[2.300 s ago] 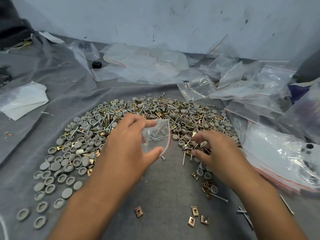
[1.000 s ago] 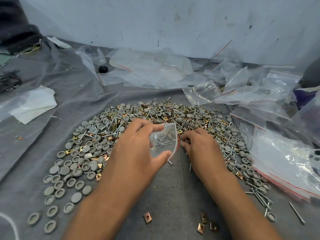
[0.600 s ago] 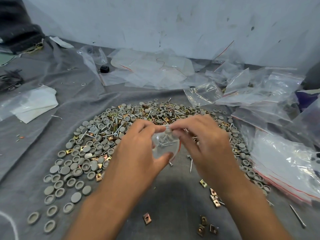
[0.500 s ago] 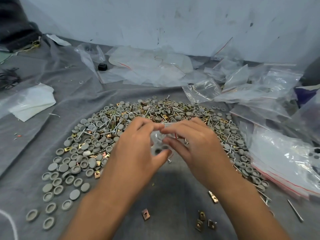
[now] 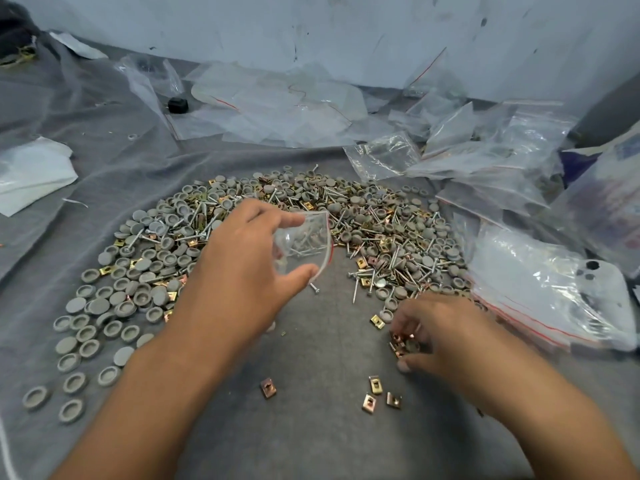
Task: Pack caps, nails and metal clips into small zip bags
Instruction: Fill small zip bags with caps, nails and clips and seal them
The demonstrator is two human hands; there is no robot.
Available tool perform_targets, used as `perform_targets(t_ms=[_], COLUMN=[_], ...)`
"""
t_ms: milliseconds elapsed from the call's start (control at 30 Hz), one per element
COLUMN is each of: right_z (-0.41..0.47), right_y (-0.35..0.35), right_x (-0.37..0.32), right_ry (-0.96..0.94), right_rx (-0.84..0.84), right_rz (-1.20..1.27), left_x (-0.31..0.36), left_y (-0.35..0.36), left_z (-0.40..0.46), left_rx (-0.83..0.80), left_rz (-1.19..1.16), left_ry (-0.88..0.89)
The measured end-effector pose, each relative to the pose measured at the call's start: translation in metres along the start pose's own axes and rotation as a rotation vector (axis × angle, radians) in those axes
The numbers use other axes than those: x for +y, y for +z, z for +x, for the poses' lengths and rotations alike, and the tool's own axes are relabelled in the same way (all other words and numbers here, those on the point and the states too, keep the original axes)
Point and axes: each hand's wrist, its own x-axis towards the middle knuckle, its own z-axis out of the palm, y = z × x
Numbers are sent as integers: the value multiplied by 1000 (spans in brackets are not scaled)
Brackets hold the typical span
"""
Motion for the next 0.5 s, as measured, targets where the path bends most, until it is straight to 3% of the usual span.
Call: perform_targets(t_ms=[500], right_z=[5], right_y=[11], right_x=[5], right_ry=[0], right_rx=[171], right_rz=[123], left_x=[8], left_y=[4], left_z=[-2], left_rx=[-35], left_rz=[29], left_ry=[24])
